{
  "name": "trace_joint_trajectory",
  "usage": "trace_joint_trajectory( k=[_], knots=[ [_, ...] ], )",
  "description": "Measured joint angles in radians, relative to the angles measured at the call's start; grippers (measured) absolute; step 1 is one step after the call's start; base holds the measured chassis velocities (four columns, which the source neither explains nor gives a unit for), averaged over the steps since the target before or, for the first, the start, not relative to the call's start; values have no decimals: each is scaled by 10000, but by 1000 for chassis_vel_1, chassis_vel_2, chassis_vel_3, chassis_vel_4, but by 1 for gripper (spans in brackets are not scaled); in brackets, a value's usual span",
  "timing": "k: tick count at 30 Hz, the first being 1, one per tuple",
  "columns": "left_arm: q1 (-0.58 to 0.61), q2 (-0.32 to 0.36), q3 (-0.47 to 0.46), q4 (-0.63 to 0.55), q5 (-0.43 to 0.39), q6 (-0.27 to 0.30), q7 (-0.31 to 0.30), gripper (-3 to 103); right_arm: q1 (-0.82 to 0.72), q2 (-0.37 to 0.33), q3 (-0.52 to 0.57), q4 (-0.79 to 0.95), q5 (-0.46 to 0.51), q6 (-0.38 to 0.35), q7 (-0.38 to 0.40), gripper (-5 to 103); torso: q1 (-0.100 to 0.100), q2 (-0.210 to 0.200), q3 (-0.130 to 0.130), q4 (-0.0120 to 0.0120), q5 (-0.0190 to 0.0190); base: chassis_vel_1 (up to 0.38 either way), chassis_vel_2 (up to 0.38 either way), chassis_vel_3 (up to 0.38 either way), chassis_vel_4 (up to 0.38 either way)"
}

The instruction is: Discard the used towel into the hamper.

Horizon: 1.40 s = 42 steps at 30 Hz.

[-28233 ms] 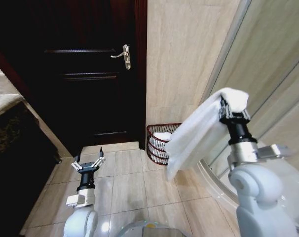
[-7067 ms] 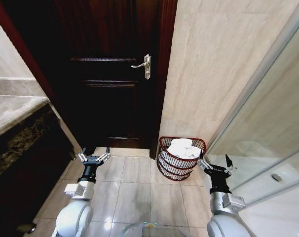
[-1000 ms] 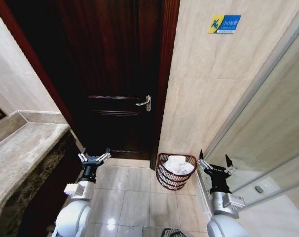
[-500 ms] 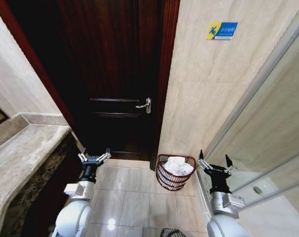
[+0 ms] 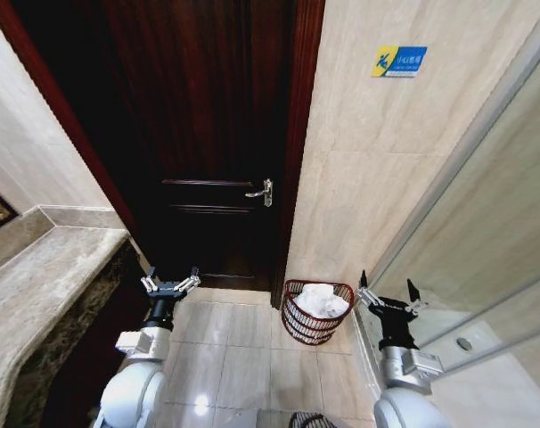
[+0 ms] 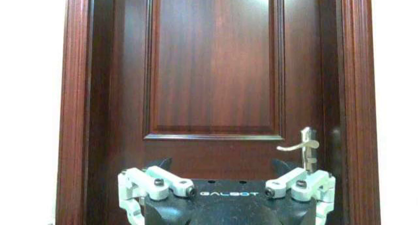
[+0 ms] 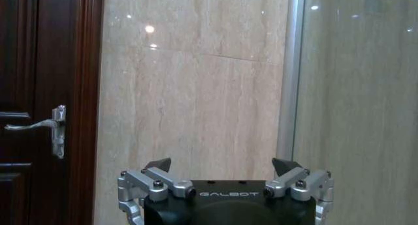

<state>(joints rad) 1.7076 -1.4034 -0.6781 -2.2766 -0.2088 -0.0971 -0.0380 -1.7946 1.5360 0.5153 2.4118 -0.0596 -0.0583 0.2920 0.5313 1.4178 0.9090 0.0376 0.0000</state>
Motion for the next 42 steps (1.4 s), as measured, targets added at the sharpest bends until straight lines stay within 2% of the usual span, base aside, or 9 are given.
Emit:
trace_joint_trajectory(
  k=[42],
  knots=[
    [1,0,0,0,0,0,0,100,0,0,0,0,0,0,0,100,-57,-112,-63,0,1,114,-116,-112,113]
  ],
)
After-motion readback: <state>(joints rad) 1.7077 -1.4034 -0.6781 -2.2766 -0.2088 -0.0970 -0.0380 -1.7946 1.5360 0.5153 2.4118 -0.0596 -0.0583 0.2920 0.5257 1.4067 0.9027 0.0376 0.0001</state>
